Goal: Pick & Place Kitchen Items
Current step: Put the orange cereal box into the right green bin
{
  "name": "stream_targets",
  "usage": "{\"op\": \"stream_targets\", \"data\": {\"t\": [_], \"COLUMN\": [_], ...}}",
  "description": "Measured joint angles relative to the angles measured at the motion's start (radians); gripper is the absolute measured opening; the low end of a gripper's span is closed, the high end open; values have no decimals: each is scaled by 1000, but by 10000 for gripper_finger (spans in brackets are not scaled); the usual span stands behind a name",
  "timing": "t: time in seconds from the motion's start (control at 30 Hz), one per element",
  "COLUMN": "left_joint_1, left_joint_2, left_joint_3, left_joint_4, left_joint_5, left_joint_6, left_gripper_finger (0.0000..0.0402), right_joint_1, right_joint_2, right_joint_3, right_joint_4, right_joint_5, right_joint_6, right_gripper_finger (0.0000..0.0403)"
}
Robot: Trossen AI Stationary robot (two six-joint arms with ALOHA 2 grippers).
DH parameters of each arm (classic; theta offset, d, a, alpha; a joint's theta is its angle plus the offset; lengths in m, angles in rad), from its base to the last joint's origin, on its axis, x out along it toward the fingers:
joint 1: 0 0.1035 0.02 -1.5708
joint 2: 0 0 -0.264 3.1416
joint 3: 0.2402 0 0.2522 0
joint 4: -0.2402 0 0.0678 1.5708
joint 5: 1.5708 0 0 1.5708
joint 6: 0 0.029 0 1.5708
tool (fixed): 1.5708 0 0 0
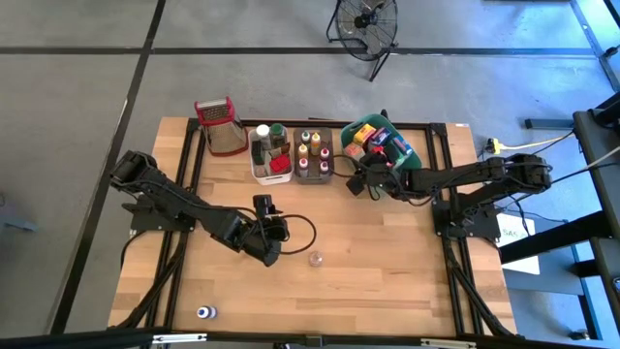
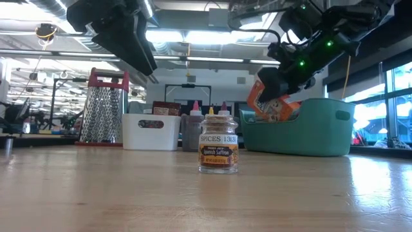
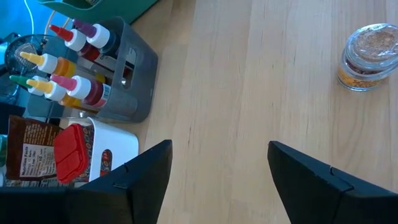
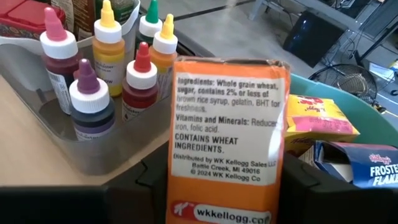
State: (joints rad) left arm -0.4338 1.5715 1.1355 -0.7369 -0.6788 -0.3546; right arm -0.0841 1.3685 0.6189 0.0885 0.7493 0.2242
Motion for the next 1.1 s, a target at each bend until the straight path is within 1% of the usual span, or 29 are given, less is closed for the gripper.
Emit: {"op": "stream_targets", "data": {"t": [0.13,0.27,0.53,1.1], "left_joint_1": [0,0,0,0], "left_joint_2": [0,0,0,0], "left_joint_3": [0,0,0,0], "left_joint_4": [0,0,0,0], "left_joint_5": [0,0,0,26], "left_joint_6": [0,0,0,0], "left_gripper_finger": [262,260,262,260], "right_joint_1": [0,0,0,7], "right_joint_2": [0,0,0,0], "right_joint_3": [0,0,0,0], "right_joint_4": [-4,-4,-9,-120], "right_joint_5": [-3,-4,-3,-2], "right_joint_6": [0,13,4,41], "right_gripper_finger": [200,207,209,209]}}
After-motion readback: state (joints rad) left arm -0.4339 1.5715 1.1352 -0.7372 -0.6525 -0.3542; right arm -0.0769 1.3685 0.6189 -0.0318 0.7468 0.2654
